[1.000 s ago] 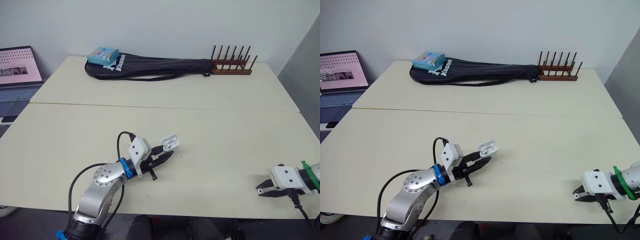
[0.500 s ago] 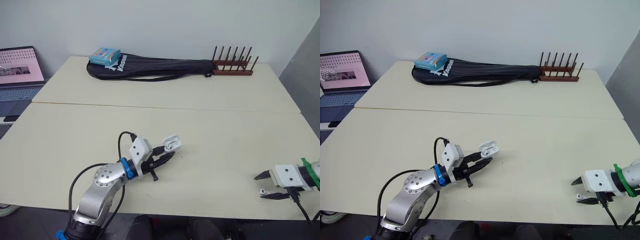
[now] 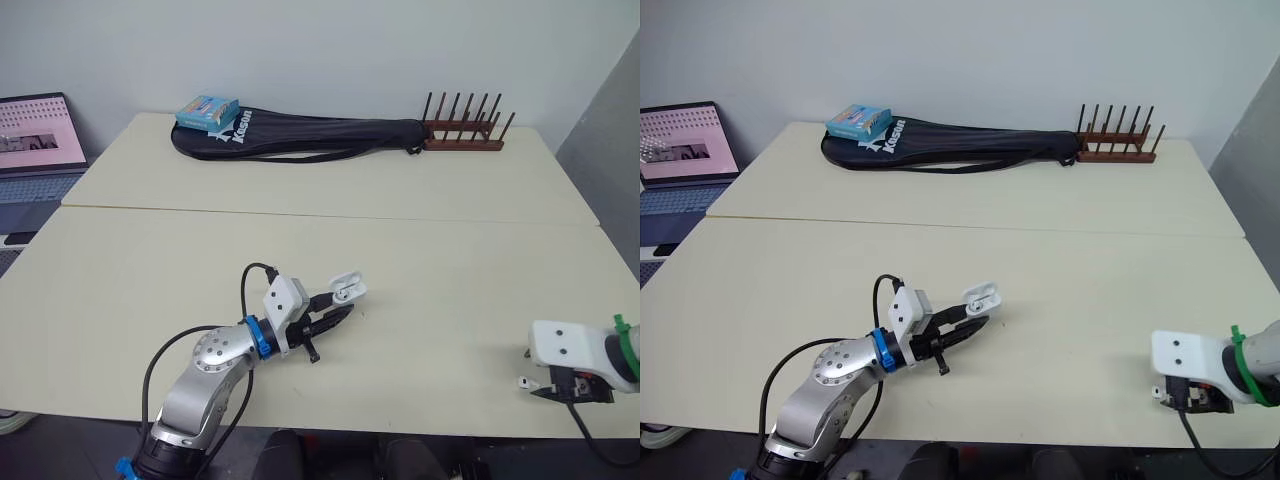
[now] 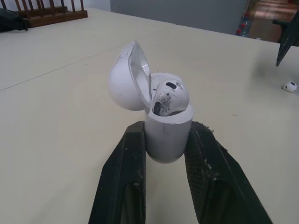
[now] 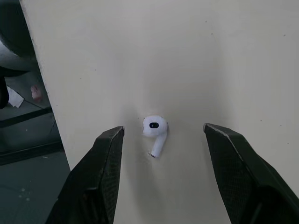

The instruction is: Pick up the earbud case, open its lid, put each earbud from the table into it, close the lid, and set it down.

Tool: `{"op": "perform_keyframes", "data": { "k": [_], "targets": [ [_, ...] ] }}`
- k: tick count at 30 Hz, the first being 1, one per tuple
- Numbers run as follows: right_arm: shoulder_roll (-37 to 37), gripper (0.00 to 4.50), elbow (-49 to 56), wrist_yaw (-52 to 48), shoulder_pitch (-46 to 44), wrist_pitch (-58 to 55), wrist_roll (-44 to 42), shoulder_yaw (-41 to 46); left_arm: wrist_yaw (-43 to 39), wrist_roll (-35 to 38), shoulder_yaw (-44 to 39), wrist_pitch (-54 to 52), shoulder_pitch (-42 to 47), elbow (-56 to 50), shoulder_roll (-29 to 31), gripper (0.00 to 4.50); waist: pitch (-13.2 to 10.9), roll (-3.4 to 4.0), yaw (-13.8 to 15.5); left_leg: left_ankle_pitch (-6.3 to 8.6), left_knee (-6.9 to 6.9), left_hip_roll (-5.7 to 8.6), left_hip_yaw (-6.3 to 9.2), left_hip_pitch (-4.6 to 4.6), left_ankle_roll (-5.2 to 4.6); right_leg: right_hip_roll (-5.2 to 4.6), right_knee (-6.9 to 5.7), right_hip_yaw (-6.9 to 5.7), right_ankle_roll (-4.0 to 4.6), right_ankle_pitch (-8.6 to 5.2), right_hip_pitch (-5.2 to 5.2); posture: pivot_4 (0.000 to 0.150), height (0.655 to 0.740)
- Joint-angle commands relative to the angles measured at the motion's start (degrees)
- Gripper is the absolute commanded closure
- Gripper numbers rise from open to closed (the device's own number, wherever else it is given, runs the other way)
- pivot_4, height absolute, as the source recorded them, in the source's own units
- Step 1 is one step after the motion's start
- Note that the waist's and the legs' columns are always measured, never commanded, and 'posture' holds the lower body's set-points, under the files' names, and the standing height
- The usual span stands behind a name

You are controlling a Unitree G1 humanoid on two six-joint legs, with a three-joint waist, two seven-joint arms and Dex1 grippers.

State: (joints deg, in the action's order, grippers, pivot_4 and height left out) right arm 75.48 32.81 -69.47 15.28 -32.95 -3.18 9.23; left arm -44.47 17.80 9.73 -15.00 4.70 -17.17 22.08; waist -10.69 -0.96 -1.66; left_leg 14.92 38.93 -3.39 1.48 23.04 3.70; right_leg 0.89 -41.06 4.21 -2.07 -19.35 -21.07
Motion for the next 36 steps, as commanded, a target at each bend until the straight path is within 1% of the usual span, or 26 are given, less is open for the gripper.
{"op": "perform_keyframes", "data": {
  "k": [1,5,12,15,20,21,28,30,33,36],
  "targets": [
    [-0.2,1.69,-1.2,2.3,-3.2,-1.5,1.9,-4.1,-0.1,0.7,0.7,0.0,0.1,-1.5,-0.4,3.71,0.0,0.01,-0.1,0.0,0.0,0.0,-0.04,0.0,0.0,0.0,-0.01,0.03,0.0,0.0,-0.02,0.15,0.6871],
    [-0.4,1.69,-3.0,2.5,-5.9,-2.3,1.8,-7.0,0.1,0.7,0.4,0.1,0.6,-1.2,-0.4,3.71,0.0,0.0,0.0,0.0,0.0,-0.02,-0.04,0.0,0.0,0.02,-0.01,0.03,0.0,-0.01,-0.05,0.15,0.6871],
    [-0.6,1.69,-3.9,2.2,-7.6,-3.6,1.0,-9.2,0.5,0.8,0.3,-0.3,0.7,-1.2,-0.6,3.71,0.0,-0.02,0.0,0.01,-0.01,-0.02,-0.03,0.02,-0.01,0.02,0.0,0.02,0.01,-0.01,-0.06,0.15,0.6871],
    [-0.5,2.28,-3.6,1.8,-7.5,-4.2,0.6,-9.5,0.5,0.7,0.4,-0.3,0.7,-1.2,-0.8,3.71,0.0,-0.03,0.0,0.0,-0.01,-0.03,-0.03,0.01,-0.01,0.02,0.0,0.02,0.01,-0.01,-0.06,0.15,0.6871],
    [-0.4,4.05,-2.3,1.7,-7.8,-5.5,-0.7,-9.3,0.5,0.6,0.5,-0.1,0.8,-0.9,-1.1,3.71,0.0,-0.04,0.0,0.0,0.0,-0.04,-0.03,0.01,-0.01,0.03,0.0,0.02,0.0,-0.02,-0.05,0.15,0.6871],
    [-0.3,4.11,-2.1,1.6,-7.9,-5.7,-1.0,-9.2,0.5,0.6,0.5,-0.1,0.8,-0.8,-1.2,3.71,0.0,-0.04,0.0,0.0,0.0,-0.04,-0.03,0.01,-0.01,0.02,0.0,0.02,-0.01,-0.02,-0.04,0.15,0.6871],
    [0.2,4.11,-0.6,1.0,-9.1,-7.2,-3.9,-6.0,0.1,0.3,0.5,0.5,1.4,0.4,-1.3,3.71,0.0,-0.04,0.0,0.0,-0.01,-0.03,-0.03,0.02,-0.01,0.03,0.0,0.02,-0.02,-0.03,-0.06,0.15,0.6871],
    [-0.8,4.11,-0.4,1.2,-11.3,-6.8,-5.4,-4.7,-0.2,0.3,0.5,0.9,1.9,1.1,-1.4,3.71,0.0,-0.04,-0.1,0.01,-0.01,-0.03,-0.03,0.02,-0.01,0.02,0.0,0.02,-0.02,-0.03,-0.07,0.15,0.6871],
    [-4.8,4.11,-0.3,2.7,-17.2,-6.9,-9.2,-4.0,-0.5,0.1,0.4,1.7,3.0,2.4,-1.6,3.71,0.0,-0.06,-0.1,0.0,0.0,-0.03,-0.03,0.02,-0.01,0.03,0.0,0.02,-0.02,-0.03,-0.07,0.15,0.6871],
    [-12.2,4.11,1.3,5.5,-23.6,-9.7,-15.3,-3.4,-0.5,0.1,0.4,2.5,4.4,3.8,-2.0,3.71,0.0,-0.09,-0.1,0.0,-0.01,-0.03,-0.02,0.02,-0.01,0.05,0.0,0.01,-0.02,-0.03,-0.07,0.15,0.6871]
  ]
}}
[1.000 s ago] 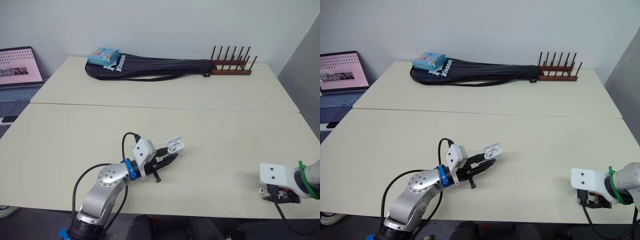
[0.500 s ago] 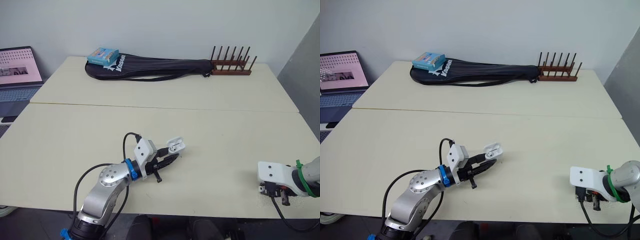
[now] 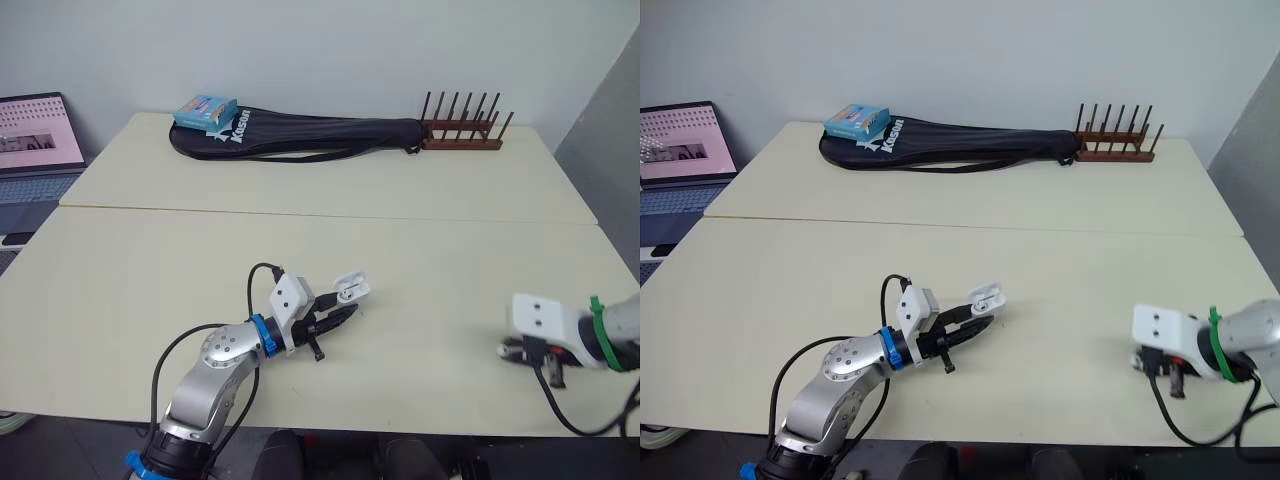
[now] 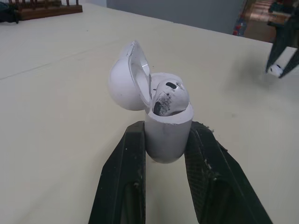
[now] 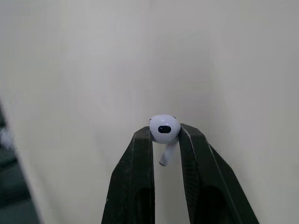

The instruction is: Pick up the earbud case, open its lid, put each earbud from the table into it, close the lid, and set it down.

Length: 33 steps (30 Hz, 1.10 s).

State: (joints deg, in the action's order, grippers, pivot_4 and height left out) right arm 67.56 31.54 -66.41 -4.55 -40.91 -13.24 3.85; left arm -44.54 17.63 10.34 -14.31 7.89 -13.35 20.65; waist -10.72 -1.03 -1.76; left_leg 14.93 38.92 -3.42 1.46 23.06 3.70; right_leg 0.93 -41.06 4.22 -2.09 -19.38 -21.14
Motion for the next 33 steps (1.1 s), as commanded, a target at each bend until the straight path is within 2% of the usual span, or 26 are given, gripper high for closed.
{"op": "perform_keyframes", "data": {
  "k": [1,7,14,23,33],
  "targets": [
    [-7.2,4.11,3.1,3.8,-5.5,-2.5,-7.2,2.1,-0.4,0.3,-0.2,2.0,1.7,0.5,-0.9,3.71,0.0,-0.03,0.0,0.0,-0.01,0.0,0.0,0.02,0.0,0.01,0.01,0.0,0.03,0.02,-0.01,0.15,0.6871],
    [-28.7,4.11,7.5,15.7,-9.7,2.9,-13.5,0.6,-0.3,0.5,-0.2,2.8,4.0,2.0,-1.9,3.71,0.0,-0.04,0.1,0.0,-0.03,0.01,0.2,0.4,0.01,0.0,0.03,-0.18,0.09,0.06,-0.27,0.15,0.6871],
    [-44.7,4.11,4.9,28.5,-8.8,9.9,-9.5,-6.2,-0.7,0.6,-0.1,3.0,6.2,3.1,-2.5,3.71,0.0,-0.02,0.1,-0.01,0.01,0.03,0.27,0.57,0.02,-0.03,-0.03,-0.24,0.1,0.07,-0.42,0.15,0.6871],
    [-50.5,4.11,-3.1,32.6,-7.5,20.7,-3.6,-10.8,-1.1,0.6,-0.7,3.5,7.9,4.4,-2.8,3.71,0.0,-0.01,0.1,-0.01,0.01,0.02,0.27,0.63,0.01,0.0,-0.09,-0.25,0.1,0.07,-0.54,0.15,0.6871],
    [-51.4,4.11,-8.0,33.4,-5.5,26.9,-1.6,-11.6,-1.3,0.6,-1.1,3.6,8.0,4.3,-2.6,3.71,0.0,-0.01,0.1,-0.01,0.01,0.02,0.27,0.7,0.01,0.0,-0.13,-0.24,0.11,0.07,-0.61,0.15,0.6871]
  ]
}}
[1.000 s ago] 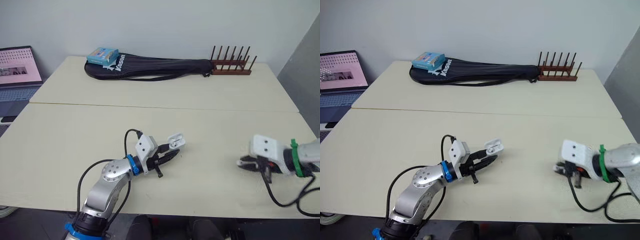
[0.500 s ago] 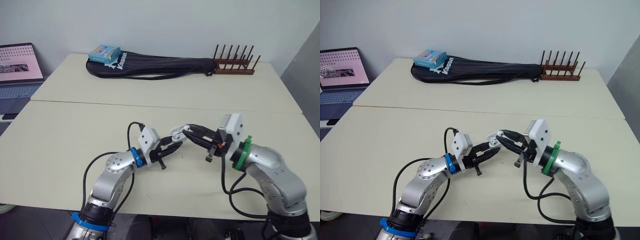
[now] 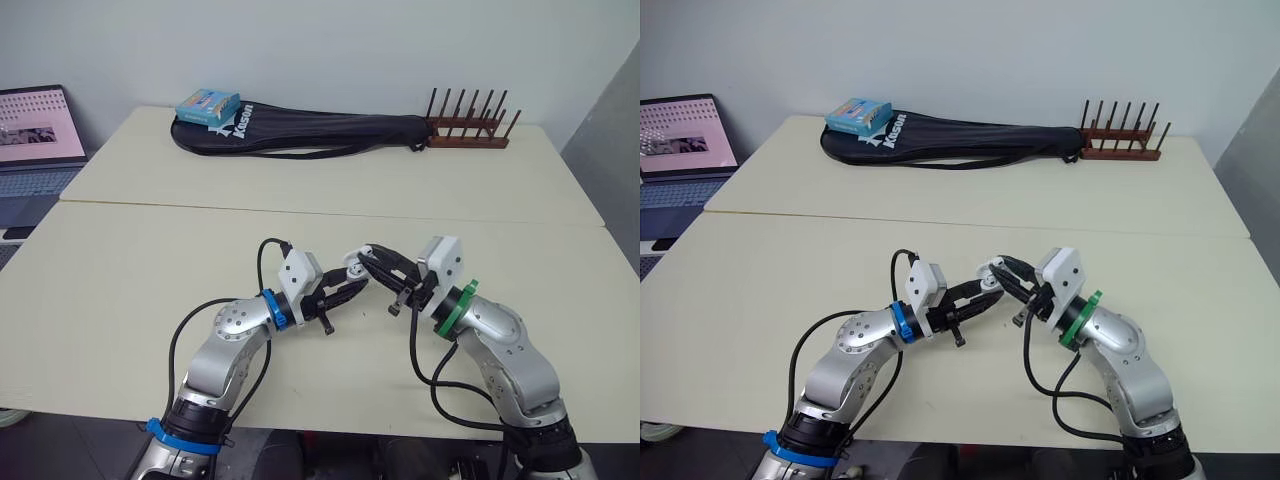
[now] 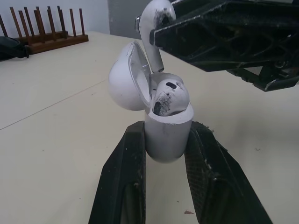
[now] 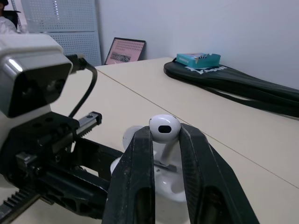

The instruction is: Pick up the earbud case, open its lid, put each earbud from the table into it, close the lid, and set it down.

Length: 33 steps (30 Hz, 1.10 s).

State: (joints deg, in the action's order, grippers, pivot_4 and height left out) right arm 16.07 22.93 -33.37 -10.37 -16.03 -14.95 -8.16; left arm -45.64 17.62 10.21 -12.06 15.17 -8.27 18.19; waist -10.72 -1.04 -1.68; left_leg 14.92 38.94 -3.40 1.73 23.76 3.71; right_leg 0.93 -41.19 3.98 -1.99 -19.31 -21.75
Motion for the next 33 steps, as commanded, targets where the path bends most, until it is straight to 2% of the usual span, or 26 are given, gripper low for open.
{"op": "perform_keyframes", "data": {
  "k": [1,17,20,21,25,29,33],
  "targets": [
    [0.2,4.11,0.3,0.3,0.6,2.4,0.3,0.5,-0.3,0.6,-1.0,1.4,0.9,-0.7,-0.1,3.71,0.0,0.0,0.0,0.0,0.0,0.0,0.0,0.0,0.0,0.0,-0.01,0.01,0.0,0.0,-0.01,0.15,0.6871],
    [2.7,4.11,-2.1,-0.2,0.8,5.1,5.5,-2.3,-0.8,0.4,-1.1,1.7,1.3,-0.5,-0.2,3.71,0.0,0.0,0.0,0.0,0.0,0.0,-0.01,0.0,0.0,0.0,-0.03,0.01,0.0,0.0,-0.02,0.15,0.6871],
    [2.8,4.11,-1.4,-0.4,1.3,4.3,4.1,-1.8,-0.9,0.3,-1.2,1.8,1.3,-0.3,-0.3,3.71,0.0,0.0,0.0,0.0,0.0,0.0,0.0,0.01,0.0,0.0,-0.03,0.0,0.0,0.0,-0.03,0.15,0.6871],
    [2.9,3.38,-0.9,-0.5,1.2,3.9,3.7,-1.8,-1.0,0.3,-1.2,1.9,1.3,-0.3,-0.3,3.71,0.0,0.0,0.0,0.0,0.0,0.0,-0.01,0.0,0.0,0.0,-0.03,0.01,0.0,0.0,-0.03,0.15,0.6871],
    [3.5,2.03,1.2,-0.9,0.8,2.0,2.0,-0.9,-1.1,0.2,-1.2,1.9,1.1,-0.3,-0.1,3.71,0.0,0.0,0.0,0.0,0.0,-0.01,0.0,0.0,0.0,0.01,-0.03,0.01,0.0,0.0,-0.03,0.15,0.6871],
    [6.3,2.02,5.1,-1.2,1.1,-1.0,-1.0,2.9,-1.2,0.1,-1.1,1.8,0.9,-0.3,-0.1,3.71,0.0,0.0,0.0,0.0,0.01,0.0,0.0,0.02,0.0,0.0,-0.03,0.01,0.0,0.0,-0.03,0.15,0.6871],
    [13.5,2.02,9.8,-3.3,2.6,-7.4,-7.0,11.7,-2.3,0.7,-0.9,1.3,1.1,0.3,0.1,3.71,0.0,0.0,0.2,0.0,0.01,0.03,0.01,0.05,0.0,-0.02,-0.01,0.0,0.0,0.0,-0.02,0.15,0.6871]
  ]
}}
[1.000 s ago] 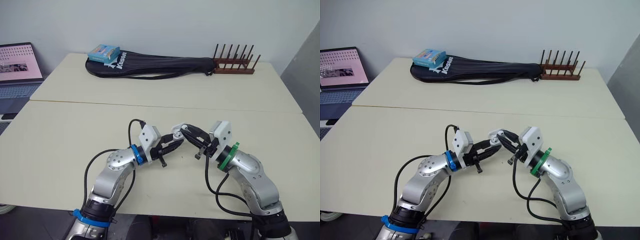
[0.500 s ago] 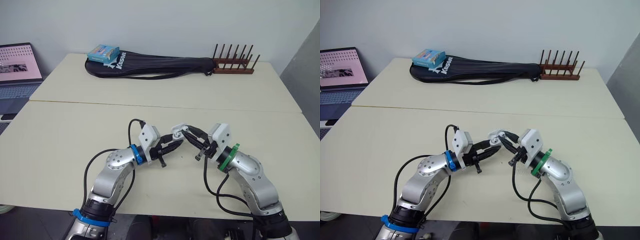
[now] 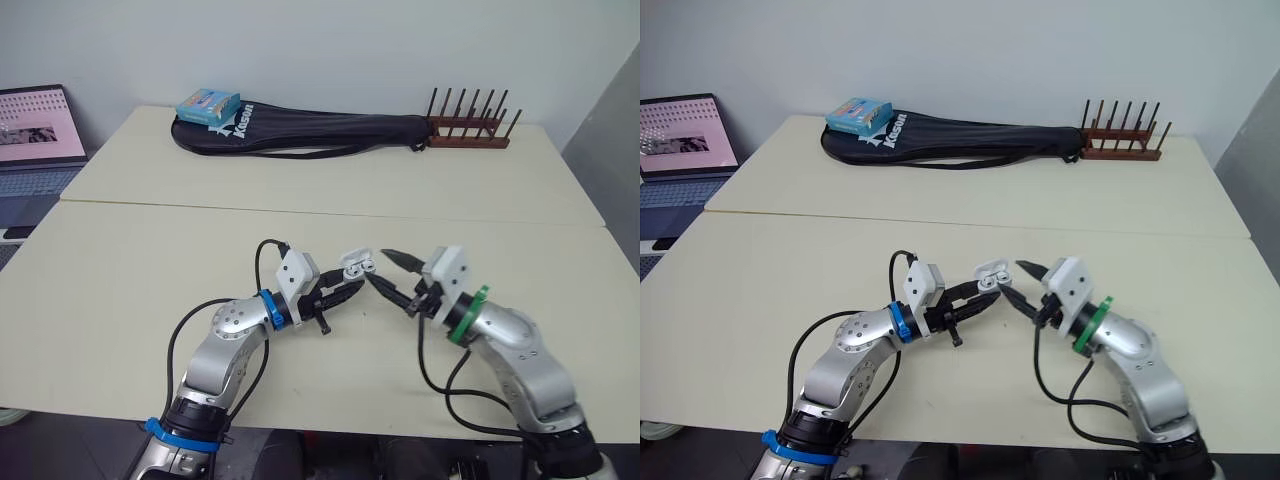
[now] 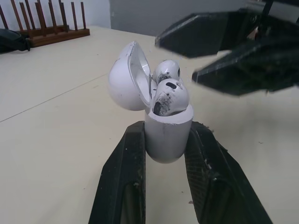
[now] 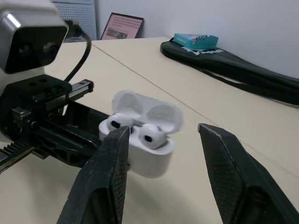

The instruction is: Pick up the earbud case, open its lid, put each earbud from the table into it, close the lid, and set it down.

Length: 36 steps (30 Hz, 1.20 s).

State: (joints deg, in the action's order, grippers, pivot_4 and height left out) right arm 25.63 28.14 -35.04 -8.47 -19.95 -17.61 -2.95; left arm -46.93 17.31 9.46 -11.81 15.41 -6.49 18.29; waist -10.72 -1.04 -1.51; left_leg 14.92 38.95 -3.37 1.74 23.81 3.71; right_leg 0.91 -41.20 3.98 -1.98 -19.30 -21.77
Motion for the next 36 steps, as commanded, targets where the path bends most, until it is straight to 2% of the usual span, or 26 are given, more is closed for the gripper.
{"op": "perform_keyframes", "data": {
  "k": [1,4,7,8,9,14,15,23,29,36],
  "targets": [
    [5.9,2.02,5.1,-2.4,1.0,-4.7,-5.5,8.3,-1.6,1.1,0.0,0.9,1.0,-1.2,0.2,3.71,0.0,0.0,0.0,0.0,0.0,0.01,0.0,0.01,0.0,-0.01,0.0,0.0,0.0,0.0,0.0,0.15,0.6871],
    [13.5,2.02,3.9,-6.6,-0.8,-7.7,-8.1,12.7,-5.8,2.5,1.3,0.0,2.4,0.1,0.7,3.71,0.0,0.01,0.0,0.0,0.0,0.02,-0.05,-0.02,-0.01,0.0,-0.01,0.04,0.0,0.0,0.0,0.15,0.6871],
    [19.4,2.02,0.5,-11.1,-6.0,-9.2,-9.1,12.4,-11.2,4.0,3.2,-1.9,4.4,1.0,1.4,3.71,0.0,0.02,-0.4,-0.01,0.0,0.01,-0.08,-0.07,-0.01,0.03,-0.03,0.06,0.0,0.0,0.0,0.15,0.6871],
    [21.0,2.4,-0.6,-12.7,-7.9,-9.4,-9.0,11.2,-13.0,4.2,4.0,-2.2,5.0,1.3,1.8,3.71,0.0,0.02,-0.4,-0.01,0.0,0.0,-0.1,-0.08,-0.03,0.04,-0.03,0.07,0.0,0.0,0.0,0.15,0.6871],
    [22.2,2.57,-1.9,-14.1,-9.8,-9.8,-8.7,9.8,-14.6,4.5,4.7,-2.6,5.6,1.6,2.1,3.71,0.0,0.03,-0.4,-0.01,0.0,-0.01,-0.1,-0.09,-0.03,0.05,-0.02,0.08,0.0,0.0,0.01,0.15,0.6871],
    [26.1,4.34,-7.9,-22.4,-18.1,-11.2,-6.7,1.2,-21.3,4.9,7.8,-4.0,8.4,3.1,2.6,3.71,0.0,0.03,-0.3,-0.01,-0.02,-0.02,-0.09,-0.05,-0.03,0.06,0.0,0.06,0.01,0.0,-0.02,0.15,0.6871],
    [26.7,4.5,-8.5,-24.1,-19.2,-12.1,-6.8,-0.3,-22.0,4.8,8.2,-4.0,8.8,3.5,2.5,3.71,0.0,0.04,-0.2,-0.01,-0.02,0.0,-0.08,-0.02,-0.03,0.04,0.02,0.05,0.01,0.0,-0.04,0.15,0.6871],
    [26.1,4.5,-6.8,-28.9,-20.9,-17.5,-10.0,-3.4,-22.6,4.4,8.9,-4.1,10.2,5.4,1.0,3.71,0.0,0.03,-0.2,0.0,-0.02,-0.01,-0.07,0.07,-0.04,0.01,0.1,0.03,0.01,0.0,-0.07,0.15,0.6871],
    [28.0,4.5,0.2,-30.4,-16.6,-24.0,-17.4,-0.5,-22.3,4.2,8.6,-4.2,9.9,5.2,1.2,3.71,0.0,0.03,-0.1,0.0,-0.01,-0.02,-0.03,0.07,-0.04,0.01,0.08,0.01,0.01,0.0,-0.06,0.15,0.6871],
    [29.2,4.5,3.3,-28.8,-11.0,-24.1,-16.9,-0.8,-21.8,4.6,8.0,-4.9,10.5,5.5,0.7,3.71,0.0,0.03,-0.1,0.0,0.0,-0.03,-0.03,0.04,-0.04,0.03,0.07,0.02,0.01,0.0,-0.05,0.15,0.6871]
  ]
}}
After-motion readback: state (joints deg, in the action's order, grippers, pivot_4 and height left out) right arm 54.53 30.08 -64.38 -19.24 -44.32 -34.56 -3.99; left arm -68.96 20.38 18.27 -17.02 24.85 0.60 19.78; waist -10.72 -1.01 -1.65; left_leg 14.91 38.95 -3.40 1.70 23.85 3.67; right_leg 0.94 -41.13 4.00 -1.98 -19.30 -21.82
